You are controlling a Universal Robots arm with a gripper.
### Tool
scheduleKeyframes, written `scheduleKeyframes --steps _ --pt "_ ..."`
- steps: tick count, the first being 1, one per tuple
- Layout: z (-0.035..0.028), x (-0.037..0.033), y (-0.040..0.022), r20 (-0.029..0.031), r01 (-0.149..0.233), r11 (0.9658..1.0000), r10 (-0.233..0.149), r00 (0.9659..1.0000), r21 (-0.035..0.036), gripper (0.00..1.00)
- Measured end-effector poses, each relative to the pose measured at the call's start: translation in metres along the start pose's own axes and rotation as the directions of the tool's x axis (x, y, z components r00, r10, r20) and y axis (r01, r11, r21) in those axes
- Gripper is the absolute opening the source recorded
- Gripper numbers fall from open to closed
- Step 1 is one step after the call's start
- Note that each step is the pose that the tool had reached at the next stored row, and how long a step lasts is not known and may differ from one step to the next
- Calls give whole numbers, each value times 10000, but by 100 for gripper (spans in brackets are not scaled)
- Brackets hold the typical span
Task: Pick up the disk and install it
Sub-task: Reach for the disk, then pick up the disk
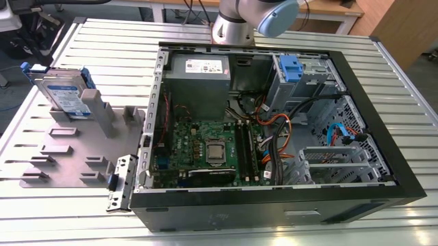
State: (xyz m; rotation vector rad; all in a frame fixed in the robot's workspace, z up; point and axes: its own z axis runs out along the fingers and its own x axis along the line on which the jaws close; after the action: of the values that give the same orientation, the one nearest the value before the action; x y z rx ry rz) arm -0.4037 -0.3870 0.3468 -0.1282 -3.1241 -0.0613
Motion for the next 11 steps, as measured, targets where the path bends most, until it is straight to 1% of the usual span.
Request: scheduleKeyframes --steps 5,11 --pt "12 1 0 -3 -1 10000 1 10000 2 11" --pt "13 1 0 -2 -1 10000 1 10000 2 11"
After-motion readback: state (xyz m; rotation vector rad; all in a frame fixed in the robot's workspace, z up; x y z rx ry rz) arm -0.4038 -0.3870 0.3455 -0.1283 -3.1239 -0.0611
